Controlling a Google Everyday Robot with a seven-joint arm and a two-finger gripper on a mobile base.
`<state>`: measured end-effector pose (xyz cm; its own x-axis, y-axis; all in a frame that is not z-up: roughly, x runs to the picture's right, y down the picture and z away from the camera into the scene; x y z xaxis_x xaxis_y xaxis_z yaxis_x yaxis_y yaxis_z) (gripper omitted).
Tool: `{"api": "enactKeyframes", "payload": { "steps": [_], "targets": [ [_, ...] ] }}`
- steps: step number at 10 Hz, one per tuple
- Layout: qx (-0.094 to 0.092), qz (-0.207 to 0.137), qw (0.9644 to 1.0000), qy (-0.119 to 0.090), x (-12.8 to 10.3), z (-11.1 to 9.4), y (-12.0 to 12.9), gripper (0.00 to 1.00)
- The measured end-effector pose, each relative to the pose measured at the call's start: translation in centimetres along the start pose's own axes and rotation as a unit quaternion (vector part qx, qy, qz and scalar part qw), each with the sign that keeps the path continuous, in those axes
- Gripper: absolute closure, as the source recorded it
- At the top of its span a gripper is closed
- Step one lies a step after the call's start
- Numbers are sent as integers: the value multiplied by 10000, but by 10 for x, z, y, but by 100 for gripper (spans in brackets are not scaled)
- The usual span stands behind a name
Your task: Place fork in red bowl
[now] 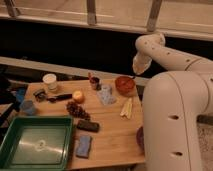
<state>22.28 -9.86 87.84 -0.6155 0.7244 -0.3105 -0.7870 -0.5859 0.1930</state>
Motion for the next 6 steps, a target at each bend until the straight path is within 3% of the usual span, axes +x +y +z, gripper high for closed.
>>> {"api": "enactKeyframes", "payload": {
  "steps": [2,6],
  "targets": [
    [-248,101,9990,355,17,12,-3,96],
    [-565,15,9948,852,52,21,12,58]
  ]
}}
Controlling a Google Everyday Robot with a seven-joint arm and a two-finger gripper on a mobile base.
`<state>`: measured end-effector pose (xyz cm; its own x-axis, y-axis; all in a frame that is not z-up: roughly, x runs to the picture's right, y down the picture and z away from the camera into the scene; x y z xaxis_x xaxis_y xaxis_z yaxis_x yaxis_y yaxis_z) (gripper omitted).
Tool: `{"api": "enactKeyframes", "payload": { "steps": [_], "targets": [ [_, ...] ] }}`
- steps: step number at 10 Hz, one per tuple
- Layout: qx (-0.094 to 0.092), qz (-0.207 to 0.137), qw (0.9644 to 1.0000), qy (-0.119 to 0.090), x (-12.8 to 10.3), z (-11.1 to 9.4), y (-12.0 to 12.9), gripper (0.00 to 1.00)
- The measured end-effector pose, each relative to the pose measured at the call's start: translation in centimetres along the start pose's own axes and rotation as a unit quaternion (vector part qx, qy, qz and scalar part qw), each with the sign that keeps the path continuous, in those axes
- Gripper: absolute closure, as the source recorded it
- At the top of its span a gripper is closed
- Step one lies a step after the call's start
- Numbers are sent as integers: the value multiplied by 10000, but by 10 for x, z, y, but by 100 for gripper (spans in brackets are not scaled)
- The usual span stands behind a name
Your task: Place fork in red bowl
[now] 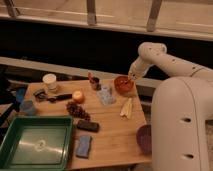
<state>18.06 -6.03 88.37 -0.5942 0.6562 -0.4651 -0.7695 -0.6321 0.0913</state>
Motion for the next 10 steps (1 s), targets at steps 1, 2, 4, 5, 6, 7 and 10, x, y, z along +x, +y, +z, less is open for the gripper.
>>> {"api": "enactKeyframes", "payload": {
  "steps": [1,2,4,5,6,7,10],
  "targets": [
    [-33,-30,9999,103,8,4,2,48],
    [-75,-53,9997,223,18,7,2,36],
    [-167,-70,9994,306,26,4,0,22],
    [-207,-88,9992,320,29,1,0,20],
    [-247,-113,9991,321,31,-1,1,20],
    [-255,-115,9991,315,31,-2,2,20],
    [-255,-125,9991,320,31,-1,3,20]
  ]
}}
